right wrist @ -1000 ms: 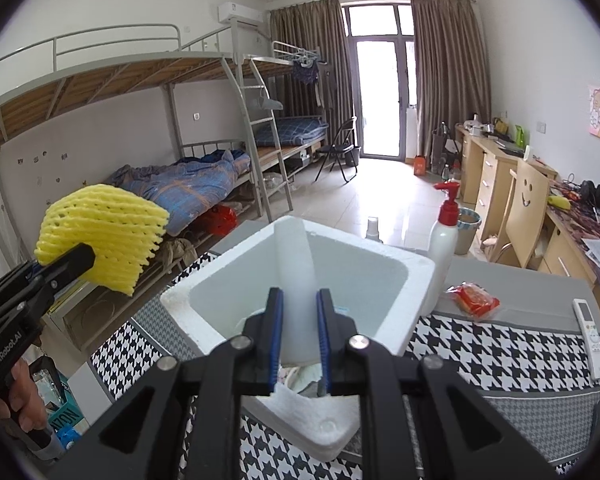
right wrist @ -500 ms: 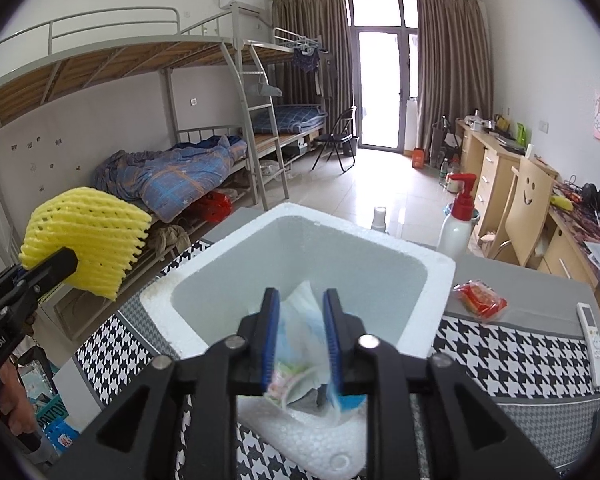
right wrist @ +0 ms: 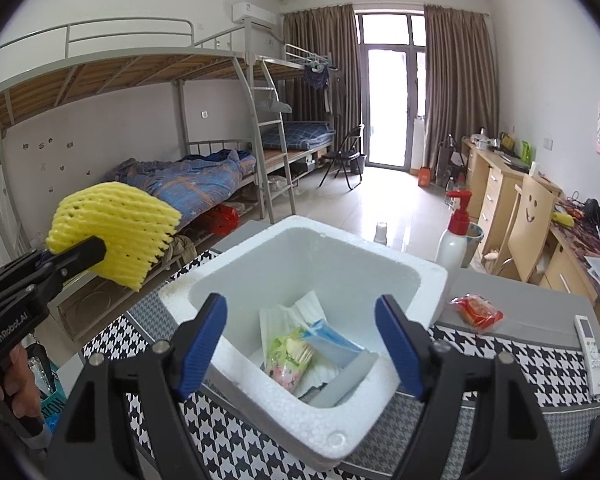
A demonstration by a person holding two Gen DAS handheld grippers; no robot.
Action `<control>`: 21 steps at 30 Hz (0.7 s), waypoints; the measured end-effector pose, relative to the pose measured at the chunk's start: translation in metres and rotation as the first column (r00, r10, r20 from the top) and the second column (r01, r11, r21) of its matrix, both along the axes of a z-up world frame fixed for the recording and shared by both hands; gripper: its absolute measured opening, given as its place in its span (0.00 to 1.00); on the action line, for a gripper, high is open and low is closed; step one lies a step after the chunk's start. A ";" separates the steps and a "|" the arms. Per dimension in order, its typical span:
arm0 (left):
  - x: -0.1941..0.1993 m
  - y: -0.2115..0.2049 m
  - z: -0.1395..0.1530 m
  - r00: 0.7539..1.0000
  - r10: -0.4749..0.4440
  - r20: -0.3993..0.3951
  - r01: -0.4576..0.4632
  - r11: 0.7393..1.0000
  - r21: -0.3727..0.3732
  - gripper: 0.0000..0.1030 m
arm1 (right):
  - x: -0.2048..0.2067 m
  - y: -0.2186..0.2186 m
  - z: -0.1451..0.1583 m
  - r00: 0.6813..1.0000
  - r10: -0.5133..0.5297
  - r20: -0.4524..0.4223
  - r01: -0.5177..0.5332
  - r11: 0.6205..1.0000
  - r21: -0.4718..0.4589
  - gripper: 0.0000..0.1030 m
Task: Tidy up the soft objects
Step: 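Lower the foam tube into the foam box and open the right tool, then lower the yellow net into the foam box and open the left tool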
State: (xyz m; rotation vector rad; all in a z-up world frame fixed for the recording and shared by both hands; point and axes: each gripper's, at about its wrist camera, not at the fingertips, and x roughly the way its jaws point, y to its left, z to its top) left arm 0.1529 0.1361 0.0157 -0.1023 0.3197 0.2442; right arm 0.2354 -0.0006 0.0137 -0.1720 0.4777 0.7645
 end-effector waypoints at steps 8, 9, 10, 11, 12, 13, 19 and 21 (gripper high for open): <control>0.006 -0.005 0.004 1.000 -0.022 0.005 0.022 1.000 0.005 0.18 | -0.002 -0.014 0.001 1.000 -0.015 0.009 0.015 1.000 0.025 0.80; 0.007 -0.005 0.004 1.000 -0.025 0.005 0.025 1.000 0.005 0.18 | -0.002 -0.016 0.001 1.000 -0.018 0.009 0.018 0.999 0.028 0.80; 0.008 -0.005 0.004 1.000 -0.029 0.005 0.029 1.000 0.004 0.18 | -0.002 -0.019 0.001 1.000 -0.020 0.009 0.020 0.999 0.034 0.80; 0.009 -0.006 0.004 1.000 -0.030 0.006 0.030 1.000 0.002 0.18 | -0.002 -0.020 0.001 1.000 -0.021 0.011 0.020 0.999 0.037 0.80; 0.010 -0.007 0.005 0.999 -0.036 0.006 0.036 0.999 0.004 0.18 | -0.003 -0.022 0.002 1.000 -0.022 0.013 0.021 0.999 0.039 0.81; 0.011 -0.008 0.005 0.999 -0.042 0.005 0.042 0.999 0.005 0.18 | -0.003 -0.023 0.002 1.000 -0.026 0.017 0.025 0.999 0.036 0.81; 0.018 -0.013 0.006 0.997 -0.071 -0.003 0.071 0.997 0.002 0.18 | -0.004 -0.032 0.001 0.999 -0.040 0.032 0.039 0.999 0.024 0.84; 0.020 -0.017 0.007 0.997 -0.081 -0.006 0.081 0.997 0.005 0.18 | -0.004 -0.034 0.001 0.999 -0.041 0.035 0.040 0.999 0.024 0.85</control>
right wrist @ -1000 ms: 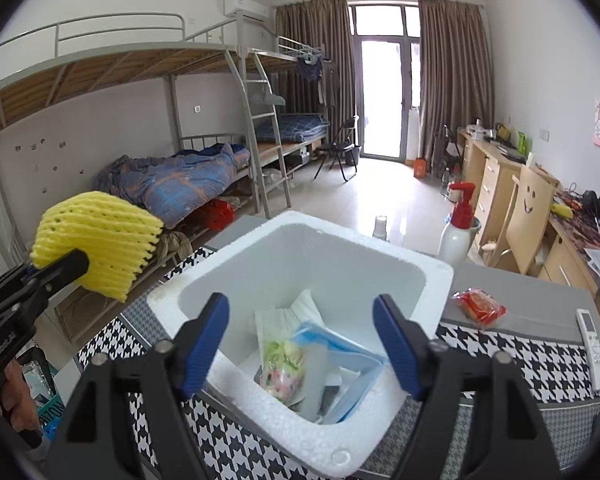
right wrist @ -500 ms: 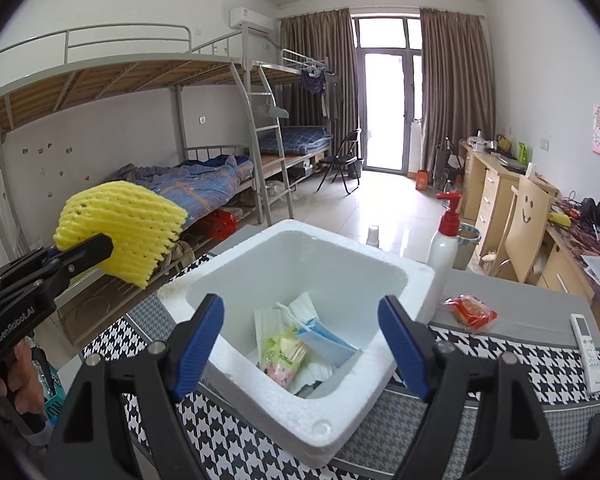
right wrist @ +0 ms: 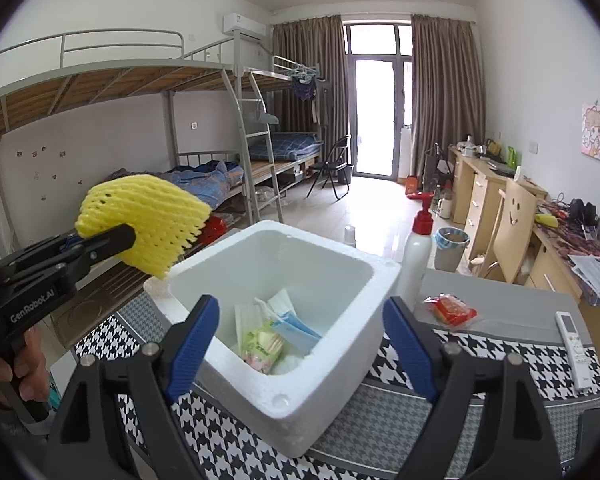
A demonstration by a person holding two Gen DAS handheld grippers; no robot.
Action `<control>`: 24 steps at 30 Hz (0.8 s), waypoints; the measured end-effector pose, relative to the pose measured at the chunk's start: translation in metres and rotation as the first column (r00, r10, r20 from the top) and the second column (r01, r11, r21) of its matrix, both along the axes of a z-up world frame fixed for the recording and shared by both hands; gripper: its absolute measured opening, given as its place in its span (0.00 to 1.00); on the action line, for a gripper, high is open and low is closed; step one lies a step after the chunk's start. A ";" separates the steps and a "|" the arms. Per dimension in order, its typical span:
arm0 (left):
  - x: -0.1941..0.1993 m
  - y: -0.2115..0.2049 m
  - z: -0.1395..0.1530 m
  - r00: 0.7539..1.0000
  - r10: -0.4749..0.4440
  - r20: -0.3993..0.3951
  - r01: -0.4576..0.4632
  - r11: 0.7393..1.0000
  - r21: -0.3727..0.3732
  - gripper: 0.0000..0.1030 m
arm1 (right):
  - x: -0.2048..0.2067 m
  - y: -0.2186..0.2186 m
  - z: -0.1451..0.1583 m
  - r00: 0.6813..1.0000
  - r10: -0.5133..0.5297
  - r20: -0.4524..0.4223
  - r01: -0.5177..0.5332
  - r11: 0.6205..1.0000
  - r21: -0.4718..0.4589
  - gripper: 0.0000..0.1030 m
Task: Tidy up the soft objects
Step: 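Lower the yellow net into the foam box and open the left tool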
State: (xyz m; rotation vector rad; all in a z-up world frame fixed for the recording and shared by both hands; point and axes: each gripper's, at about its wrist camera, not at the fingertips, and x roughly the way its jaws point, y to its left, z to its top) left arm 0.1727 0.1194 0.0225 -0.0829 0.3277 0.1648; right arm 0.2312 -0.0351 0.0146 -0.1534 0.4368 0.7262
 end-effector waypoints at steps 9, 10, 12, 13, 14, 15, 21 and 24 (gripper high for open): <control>0.014 -0.015 0.004 0.998 -0.055 -0.009 0.055 0.998 0.008 0.18 | 0.004 -0.019 0.000 0.999 -0.043 -0.006 0.043 0.999 0.014 0.85; 0.016 -0.017 0.004 0.998 -0.059 -0.012 0.059 0.998 0.009 0.18 | 0.007 -0.024 0.000 0.999 -0.051 -0.012 0.051 0.999 0.018 0.85; 0.018 -0.020 0.004 0.997 -0.070 -0.017 0.070 0.997 0.011 0.18 | 0.008 -0.029 -0.001 0.998 -0.064 -0.017 0.064 0.998 0.022 0.85; 0.020 -0.022 0.004 0.997 -0.077 -0.019 0.078 0.997 0.011 0.18 | 0.008 -0.030 -0.001 0.997 -0.069 -0.018 0.069 0.997 0.025 0.85; 0.021 -0.024 0.004 0.996 -0.084 -0.021 0.084 0.996 0.010 0.18 | 0.008 -0.033 -0.002 0.997 -0.073 -0.020 0.073 0.997 0.027 0.85; 0.022 -0.024 0.003 0.996 -0.090 -0.024 0.090 0.996 0.012 0.18 | 0.009 -0.035 -0.002 0.997 -0.076 -0.023 0.076 0.997 0.030 0.85; 0.033 -0.029 0.003 0.992 -0.115 -0.042 0.116 0.993 0.009 0.18 | 0.013 -0.046 -0.004 0.995 -0.095 -0.030 0.096 0.995 0.039 0.85; 0.038 -0.031 0.002 0.991 -0.123 -0.054 0.123 0.992 0.003 0.18 | 0.015 -0.050 -0.004 0.994 -0.102 -0.033 0.103 0.994 0.045 0.85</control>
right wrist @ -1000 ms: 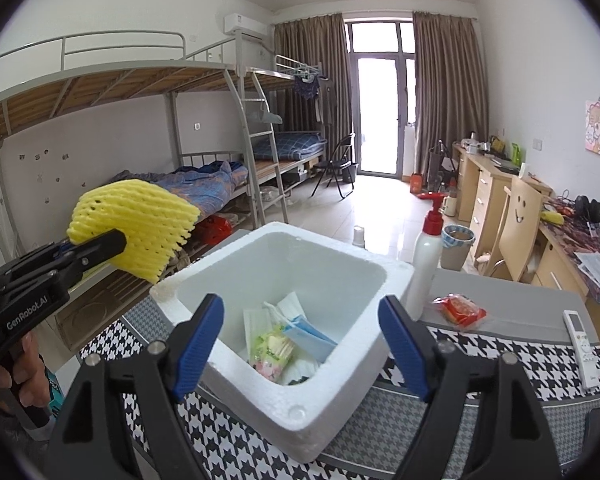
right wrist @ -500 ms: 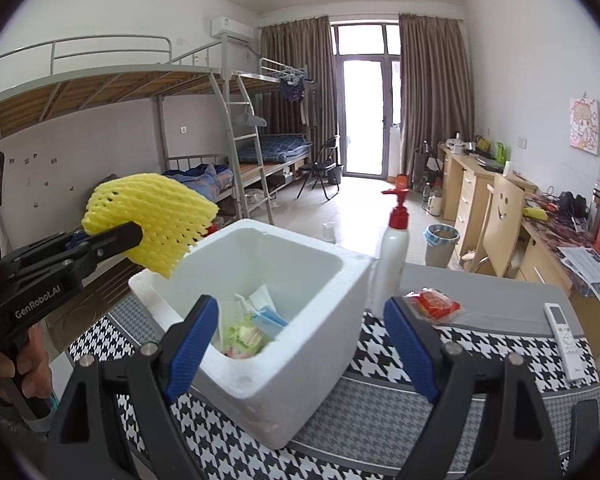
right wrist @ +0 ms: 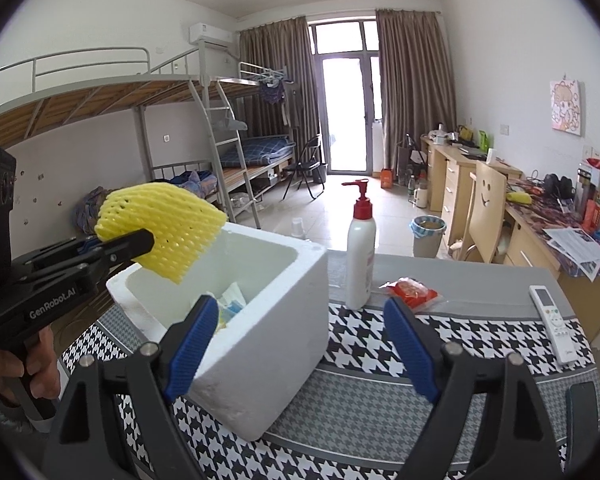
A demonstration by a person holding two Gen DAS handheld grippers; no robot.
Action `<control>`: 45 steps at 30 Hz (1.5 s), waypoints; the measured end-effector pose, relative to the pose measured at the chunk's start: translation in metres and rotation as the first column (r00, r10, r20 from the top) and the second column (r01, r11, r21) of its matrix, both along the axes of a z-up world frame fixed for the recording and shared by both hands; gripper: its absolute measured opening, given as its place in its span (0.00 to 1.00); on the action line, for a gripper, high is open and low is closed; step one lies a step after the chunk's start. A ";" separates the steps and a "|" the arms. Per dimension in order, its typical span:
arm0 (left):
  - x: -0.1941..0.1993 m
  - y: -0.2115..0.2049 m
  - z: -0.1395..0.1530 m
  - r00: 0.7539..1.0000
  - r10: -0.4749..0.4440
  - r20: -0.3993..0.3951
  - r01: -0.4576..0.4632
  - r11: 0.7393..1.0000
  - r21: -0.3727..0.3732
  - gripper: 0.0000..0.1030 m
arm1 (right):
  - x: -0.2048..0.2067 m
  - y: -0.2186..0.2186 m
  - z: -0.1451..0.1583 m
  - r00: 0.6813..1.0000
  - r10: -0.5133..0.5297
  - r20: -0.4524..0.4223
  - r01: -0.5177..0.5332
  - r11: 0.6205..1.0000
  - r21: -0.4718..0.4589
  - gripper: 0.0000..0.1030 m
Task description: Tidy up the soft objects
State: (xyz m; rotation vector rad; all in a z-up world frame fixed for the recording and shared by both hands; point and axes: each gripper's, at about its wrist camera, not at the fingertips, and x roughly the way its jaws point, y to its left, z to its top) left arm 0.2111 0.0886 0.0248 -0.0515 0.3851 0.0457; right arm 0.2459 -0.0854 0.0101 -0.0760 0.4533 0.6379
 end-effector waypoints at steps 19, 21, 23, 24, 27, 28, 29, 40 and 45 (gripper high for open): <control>0.035 -0.007 -0.009 0.998 0.011 -0.062 -0.010 1.000 0.021 0.59 | 0.006 -0.019 -0.006 0.999 -0.051 -0.019 0.051 0.999 0.009 0.85; 0.032 -0.008 -0.008 0.999 0.018 -0.049 -0.017 1.000 0.022 0.68 | 0.006 -0.019 -0.007 0.998 -0.053 -0.023 0.053 0.999 0.010 0.85; 0.031 -0.006 -0.007 0.999 0.030 -0.046 -0.029 0.999 0.018 0.84 | 0.005 -0.020 -0.006 0.998 -0.053 -0.022 0.053 0.999 0.011 0.85; 0.029 -0.005 -0.007 0.998 0.037 -0.041 -0.037 0.999 0.014 0.85 | 0.005 -0.020 -0.006 0.998 -0.052 -0.021 0.052 0.999 0.011 0.85; 0.025 -0.003 -0.005 0.998 0.048 -0.035 -0.048 0.999 0.006 0.87 | 0.001 -0.020 -0.004 0.999 -0.050 -0.014 0.050 0.999 0.012 0.85; 0.024 -0.003 -0.004 0.998 0.051 -0.028 -0.051 0.999 0.004 0.88 | 0.000 -0.020 -0.003 0.999 -0.049 -0.011 0.049 0.999 0.013 0.85; 0.022 -0.004 -0.004 0.999 0.050 -0.022 -0.050 0.999 0.002 0.91 | -0.002 -0.020 -0.003 0.999 -0.047 -0.009 0.047 0.999 0.014 0.85; -0.016 -0.020 0.012 0.996 0.046 0.081 -0.048 0.998 0.026 0.99 | -0.030 -0.024 0.010 0.999 -0.031 0.030 0.030 0.999 0.028 0.85; -0.036 -0.027 0.017 0.992 0.043 0.118 -0.047 0.998 0.033 0.99 | -0.048 -0.029 0.016 0.998 -0.026 0.054 0.024 0.999 0.036 0.85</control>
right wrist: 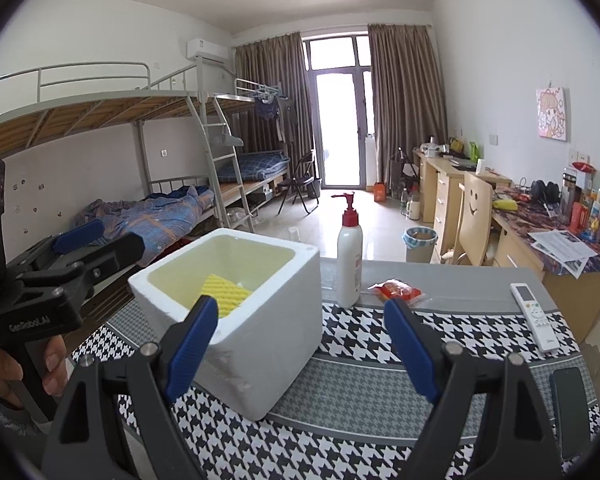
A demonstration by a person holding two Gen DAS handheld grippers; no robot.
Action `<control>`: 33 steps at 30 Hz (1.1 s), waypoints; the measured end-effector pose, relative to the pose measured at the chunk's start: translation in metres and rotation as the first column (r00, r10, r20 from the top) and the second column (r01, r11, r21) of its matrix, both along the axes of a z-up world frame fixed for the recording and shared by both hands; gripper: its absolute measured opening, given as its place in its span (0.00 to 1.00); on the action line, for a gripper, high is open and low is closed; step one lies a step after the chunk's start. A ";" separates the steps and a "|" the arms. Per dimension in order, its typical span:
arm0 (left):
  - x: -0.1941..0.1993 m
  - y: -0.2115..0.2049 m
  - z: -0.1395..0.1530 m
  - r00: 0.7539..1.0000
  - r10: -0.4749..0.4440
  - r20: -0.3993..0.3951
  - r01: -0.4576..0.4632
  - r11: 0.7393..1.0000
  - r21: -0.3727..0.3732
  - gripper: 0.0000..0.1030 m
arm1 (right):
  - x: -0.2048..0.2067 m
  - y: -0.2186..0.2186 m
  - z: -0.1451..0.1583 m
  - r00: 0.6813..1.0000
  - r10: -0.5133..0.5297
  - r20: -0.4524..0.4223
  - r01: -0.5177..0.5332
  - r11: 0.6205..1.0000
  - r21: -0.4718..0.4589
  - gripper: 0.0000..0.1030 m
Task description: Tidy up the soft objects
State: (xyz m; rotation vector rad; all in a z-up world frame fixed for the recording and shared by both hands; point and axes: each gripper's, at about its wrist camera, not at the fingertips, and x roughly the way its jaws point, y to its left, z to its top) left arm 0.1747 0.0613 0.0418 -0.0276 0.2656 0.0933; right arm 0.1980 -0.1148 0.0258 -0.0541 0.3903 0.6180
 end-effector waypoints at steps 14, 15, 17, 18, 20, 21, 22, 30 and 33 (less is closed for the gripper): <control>-0.046 -0.018 0.007 0.998 0.014 0.056 -0.015 1.000 0.023 0.99 | -0.044 -0.013 0.011 0.998 0.006 0.069 -0.008 1.000 0.020 0.92; -0.049 -0.019 0.006 0.998 0.016 0.058 -0.017 1.000 0.026 0.99 | -0.047 -0.014 0.012 0.997 0.008 0.075 -0.010 1.000 0.024 0.92; -0.055 -0.021 0.006 0.998 0.016 0.064 -0.018 0.999 0.028 0.99 | -0.053 -0.015 0.012 0.997 0.009 0.082 -0.012 0.999 0.032 0.96; -0.058 -0.023 0.006 0.998 0.016 0.067 -0.018 0.999 0.030 0.99 | -0.055 -0.016 0.012 0.996 0.007 0.086 -0.010 0.999 0.035 0.97; -0.063 -0.025 0.007 0.997 0.017 0.074 -0.020 0.999 0.035 0.99 | -0.059 -0.017 0.011 0.996 0.007 0.089 -0.011 0.999 0.040 0.98; -0.066 -0.025 0.007 0.997 0.019 0.079 -0.022 0.999 0.037 0.99 | -0.061 -0.018 0.011 0.996 0.009 0.089 -0.012 0.999 0.042 0.98; -0.069 -0.025 0.007 0.996 0.022 0.084 -0.025 0.999 0.038 0.99 | -0.063 -0.019 0.012 0.996 0.009 0.092 -0.013 0.999 0.043 0.98; -0.092 -0.028 0.002 0.994 0.022 0.107 -0.026 0.999 0.035 0.99 | -0.085 -0.021 0.007 0.992 0.023 0.126 -0.029 0.999 0.043 0.98; -0.099 -0.029 -0.001 0.993 0.026 0.115 -0.029 0.999 0.026 0.99 | -0.092 -0.024 0.005 0.991 0.018 0.136 -0.026 0.998 0.056 0.98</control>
